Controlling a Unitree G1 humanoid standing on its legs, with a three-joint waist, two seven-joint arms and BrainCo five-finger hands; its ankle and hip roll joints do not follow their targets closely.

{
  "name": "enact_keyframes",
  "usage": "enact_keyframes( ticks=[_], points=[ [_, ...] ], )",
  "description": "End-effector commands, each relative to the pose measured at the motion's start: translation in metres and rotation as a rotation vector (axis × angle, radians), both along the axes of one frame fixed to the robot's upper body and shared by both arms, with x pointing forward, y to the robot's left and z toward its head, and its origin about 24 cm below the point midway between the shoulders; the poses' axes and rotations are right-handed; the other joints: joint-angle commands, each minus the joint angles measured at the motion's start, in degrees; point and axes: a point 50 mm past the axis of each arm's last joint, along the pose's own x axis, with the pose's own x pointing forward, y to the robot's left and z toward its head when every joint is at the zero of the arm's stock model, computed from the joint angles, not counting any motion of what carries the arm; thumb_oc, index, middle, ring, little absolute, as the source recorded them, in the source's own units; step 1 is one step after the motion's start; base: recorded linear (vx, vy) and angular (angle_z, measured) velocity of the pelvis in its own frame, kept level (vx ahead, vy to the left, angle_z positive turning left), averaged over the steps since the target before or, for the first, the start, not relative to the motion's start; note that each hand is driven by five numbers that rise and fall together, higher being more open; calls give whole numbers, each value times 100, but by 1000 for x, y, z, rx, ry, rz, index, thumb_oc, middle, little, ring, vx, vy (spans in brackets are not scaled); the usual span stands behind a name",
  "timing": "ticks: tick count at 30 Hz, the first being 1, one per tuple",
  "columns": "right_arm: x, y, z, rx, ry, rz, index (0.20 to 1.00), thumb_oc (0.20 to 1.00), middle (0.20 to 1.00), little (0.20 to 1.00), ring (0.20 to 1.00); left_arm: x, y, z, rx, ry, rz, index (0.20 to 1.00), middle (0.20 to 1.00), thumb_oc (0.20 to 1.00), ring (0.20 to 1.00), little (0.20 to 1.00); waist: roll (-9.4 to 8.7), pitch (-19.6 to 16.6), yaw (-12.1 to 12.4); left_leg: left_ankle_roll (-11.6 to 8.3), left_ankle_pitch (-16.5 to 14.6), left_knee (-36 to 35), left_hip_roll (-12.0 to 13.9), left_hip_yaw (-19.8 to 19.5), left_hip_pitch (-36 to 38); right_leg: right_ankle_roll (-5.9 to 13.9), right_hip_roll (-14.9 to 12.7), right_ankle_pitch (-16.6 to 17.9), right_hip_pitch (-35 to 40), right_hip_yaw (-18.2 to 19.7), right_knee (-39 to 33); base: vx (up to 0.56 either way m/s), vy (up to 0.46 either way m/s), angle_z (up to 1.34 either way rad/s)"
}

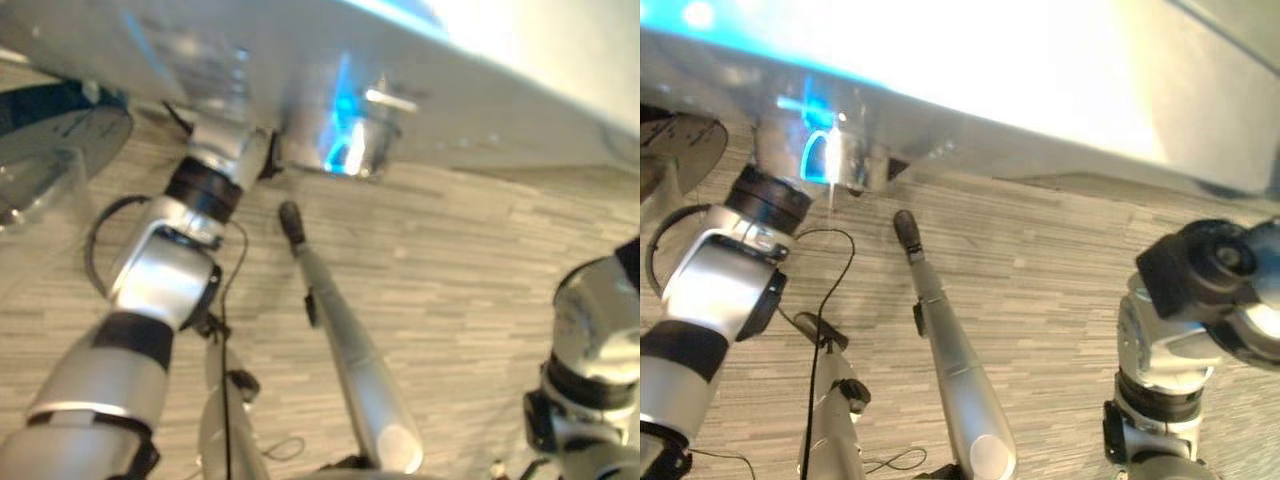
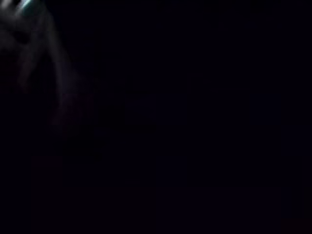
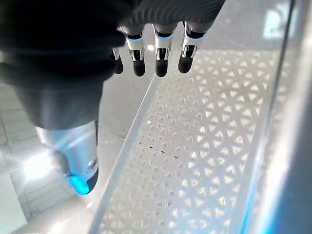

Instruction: Grab the laundry basket,head to the washer,open it,put in the laundry and shut it.

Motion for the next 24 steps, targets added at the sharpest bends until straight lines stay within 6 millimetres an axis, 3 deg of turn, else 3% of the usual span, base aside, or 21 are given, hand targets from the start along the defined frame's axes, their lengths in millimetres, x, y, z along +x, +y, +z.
enact_keyframes(
  ticks=[1, 3, 4, 6, 11, 14, 15, 19, 22, 24],
  points=[
    [46, 3, -21, -50, 322, 64, 1000, 1000, 1000, 1000, 1000, -45, -106, 49, 134, -128, -407, 1000, 1000, 1000, 1000, 1000, 902, -514, -248, -330, -130, 64, 1126, 77, 1412, 993, 386, -1341, -948, -185, 1782, 15, 57, -2],
    [48, 2, -23, -60, 347, 72, 1000, 1000, 1000, 1000, 1000, -28, -98, 37, 249, -37, -322, 1000, 1000, 1000, 1000, 1000, 963, -534, -242, -332, -106, 64, 1117, 81, 1404, 1008, 383, -1349, -978, -181, 1795, 11, 49, -7],
    [49, 0, -26, -70, 367, 75, 1000, 1000, 1000, 1000, 1000, -16, -86, 34, 391, 4, -195, 1000, 1000, 1000, 1000, 1000, 1009, -542, -239, -332, -113, 64, 1116, 88, 1407, 1004, 382, -1347, -1003, -191, 1811, 12, 54, -8],
    [48, -3, -27, -80, 369, 71, 1000, 1000, 1000, 1000, 1000, -15, -83, 37, 460, -7, -142, 1000, 1000, 1000, 1000, 1000, 1028, -524, -243, -332, -110, 64, 1125, 107, 1410, 1010, 381, -1349, -1046, -199, 1872, 10, 26, -9],
    [45, -16, -28, -134, 376, 8, 1000, 1000, 1000, 1000, 1000, -40, -105, 56, 783, -266, -9, 1000, 1000, 1000, 1000, 1000, 1140, -524, -132, -332, -29, 64, 1149, 104, 1381, 1003, 365, -1371, -1081, -238, 1947, -2, -3, -3],
    [43, -17, -28, -138, 366, -2, 1000, 1000, 1000, 1000, 1000, -45, -109, 56, 823, -317, 7, 1000, 1000, 1000, 1000, 1000, 1145, -524, -105, -332, -23, 64, 1155, 107, 1387, 1000, 367, -1378, -1074, -241, 1957, -14, -12, 4],
    [40, -20, -25, -147, 341, -33, 1000, 1000, 1000, 1000, 1000, -60, -116, 60, 893, -450, 19, 1000, 1000, 1000, 1000, 1000, 1194, -543, -27, -332, -1, 64, 1152, 102, 1400, 994, 343, -1393, -1042, -236, 1944, 0, 0, 0],
    [33, -26, -25, -137, 298, -103, 1000, 1000, 1000, 1000, 1000, -77, -105, 43, 964, -654, 70, 1000, 1000, 1000, 1000, 1000, 1209, -511, 117, -289, 3, 64, 1114, 62, 1454, 987, 275, -1406, -860, -245, 1900, -29, -7, -1],
    [28, -27, -21, -132, 259, -144, 1000, 1000, 1000, 1000, 1000, -78, -90, 22, 1019, -699, 72, 1000, 1000, 1000, 1000, 1000, 1167, -484, 199, -259, -16, 64, 1072, 24, 1508, 991, 178, -1388, -700, -249, 1824, -43, 33, 2],
    [25, -28, -22, -121, 242, -168, 1000, 1000, 1000, 1000, 1000, -79, -68, -6, 1063, -702, 66, 1000, 1000, 1000, 1000, 1000, 1122, -442, 264, -226, -87, 64, 1016, -35, 1581, 1011, 58, -1340, -430, -255, 1660, -71, 37, -5]
  ],
)
